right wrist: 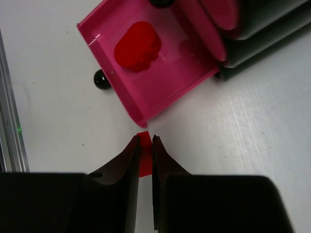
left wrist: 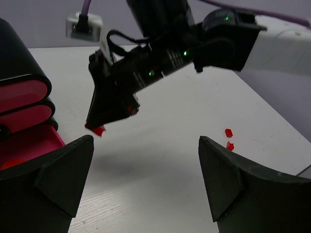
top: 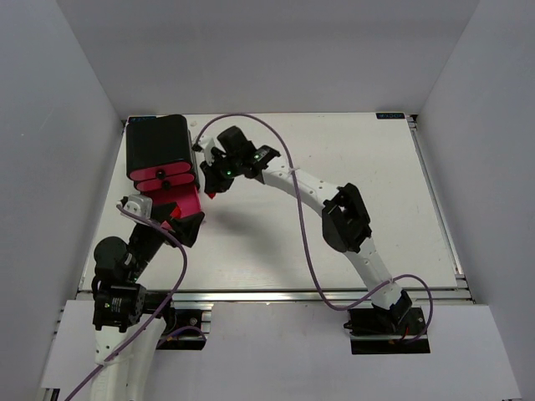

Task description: Sort the legos into containers by color

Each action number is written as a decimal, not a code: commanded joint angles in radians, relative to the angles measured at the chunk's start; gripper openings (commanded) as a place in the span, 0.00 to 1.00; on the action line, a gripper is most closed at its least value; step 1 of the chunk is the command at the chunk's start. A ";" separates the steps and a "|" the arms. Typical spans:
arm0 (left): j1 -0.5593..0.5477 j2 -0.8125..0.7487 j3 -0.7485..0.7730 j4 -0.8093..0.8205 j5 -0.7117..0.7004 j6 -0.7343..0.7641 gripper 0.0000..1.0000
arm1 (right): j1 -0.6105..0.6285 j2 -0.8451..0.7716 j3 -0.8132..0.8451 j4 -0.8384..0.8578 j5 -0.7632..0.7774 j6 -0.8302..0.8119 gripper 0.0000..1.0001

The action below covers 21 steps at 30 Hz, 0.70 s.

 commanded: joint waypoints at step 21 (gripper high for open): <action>0.006 -0.004 -0.004 0.007 -0.033 -0.002 0.98 | 0.137 0.151 -0.021 0.495 0.286 0.100 0.51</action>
